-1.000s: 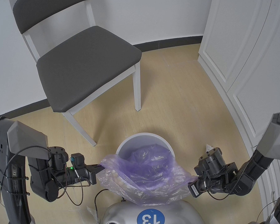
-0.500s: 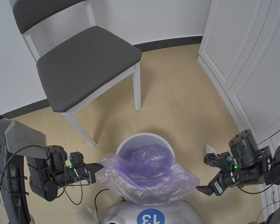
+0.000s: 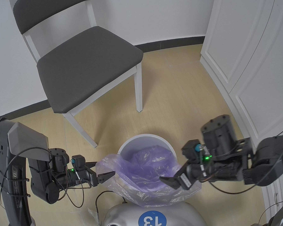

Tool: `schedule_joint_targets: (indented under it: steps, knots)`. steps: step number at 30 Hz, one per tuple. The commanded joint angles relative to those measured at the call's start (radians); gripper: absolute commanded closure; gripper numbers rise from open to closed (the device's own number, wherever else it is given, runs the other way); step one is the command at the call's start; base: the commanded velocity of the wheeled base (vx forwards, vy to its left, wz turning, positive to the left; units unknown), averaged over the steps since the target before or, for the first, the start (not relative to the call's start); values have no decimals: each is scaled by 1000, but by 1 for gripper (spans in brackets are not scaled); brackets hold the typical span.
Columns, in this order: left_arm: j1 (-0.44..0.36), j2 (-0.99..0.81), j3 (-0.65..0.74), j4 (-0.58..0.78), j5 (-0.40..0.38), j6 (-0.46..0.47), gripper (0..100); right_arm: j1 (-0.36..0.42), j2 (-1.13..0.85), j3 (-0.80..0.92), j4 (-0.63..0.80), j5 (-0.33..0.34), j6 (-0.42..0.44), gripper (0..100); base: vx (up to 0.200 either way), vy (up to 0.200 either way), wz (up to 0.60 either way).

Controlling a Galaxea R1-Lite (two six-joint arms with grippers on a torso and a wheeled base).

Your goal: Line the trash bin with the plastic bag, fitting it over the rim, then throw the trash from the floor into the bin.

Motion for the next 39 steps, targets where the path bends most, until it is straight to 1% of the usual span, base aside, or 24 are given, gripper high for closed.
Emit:
schedule_joint_targets:
  steps: [1,5,11,21,22,33,36,38,39]
  knots:
    - [5,7,4,-18,1,4,0,75,342,-199,-44,13,-36,0,0,0,0]
    - [5,6,2,-18,2,4,0,90,410,-249,-48,17,-35,0,0,0,0]
    - [10,-14,4,-18,1,2,0,94,462,-307,-60,17,-35,0,0,0,0]
    - [16,-26,7,-18,1,2,0,89,511,-335,-67,17,-38,0,0,0,0]
    - [16,-26,7,-18,1,2,0,87,516,-335,-68,17,-38,100,0,0,0]
    - [24,-25,1,-18,1,2,0,58,513,-346,-90,18,-26,100,0,0,0]
    - [24,-23,-2,-18,1,2,0,32,499,-350,-90,18,-29,100,0,0,0]
    - [25,-20,-5,-18,1,2,0,-8,470,-370,-86,18,-36,100,0,0,0]
    - [25,-20,-5,-18,1,2,0,-8,470,-370,-86,18,-36,100,0,0,0]
